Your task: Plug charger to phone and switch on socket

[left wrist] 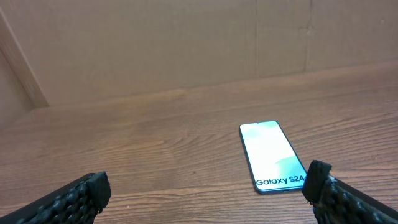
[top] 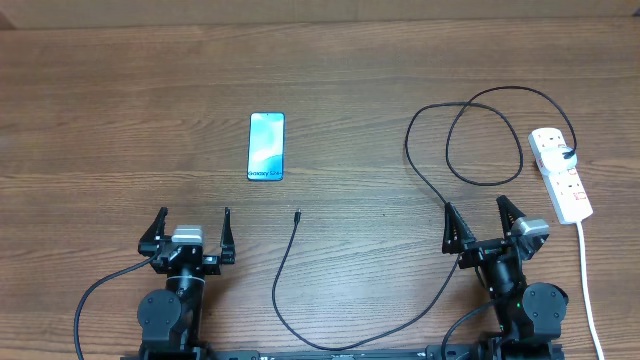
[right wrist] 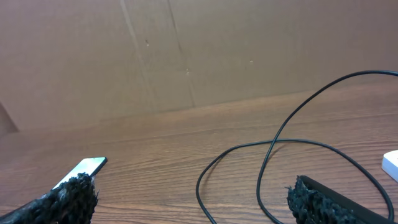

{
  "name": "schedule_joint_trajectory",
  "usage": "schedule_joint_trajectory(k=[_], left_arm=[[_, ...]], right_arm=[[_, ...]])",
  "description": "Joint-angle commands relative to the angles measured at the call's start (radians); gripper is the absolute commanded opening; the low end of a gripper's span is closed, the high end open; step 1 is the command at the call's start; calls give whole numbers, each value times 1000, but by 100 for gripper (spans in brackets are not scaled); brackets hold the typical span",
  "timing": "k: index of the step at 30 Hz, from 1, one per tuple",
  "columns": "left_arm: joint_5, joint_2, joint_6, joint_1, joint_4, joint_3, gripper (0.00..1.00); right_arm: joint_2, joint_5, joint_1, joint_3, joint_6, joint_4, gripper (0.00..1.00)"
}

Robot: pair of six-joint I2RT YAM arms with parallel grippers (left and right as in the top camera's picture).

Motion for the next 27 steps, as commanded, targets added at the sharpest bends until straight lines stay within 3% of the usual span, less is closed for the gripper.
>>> schedule_joint_trajectory(k=[1,27], left_arm=[[-2,-6,15,-6,2,-3,100],[-2,-6,15,-6,2,-3,99]], right_arm=[[-8,2,-3,-10,2,6,100],[9,2,-3,-10,2,6,100]])
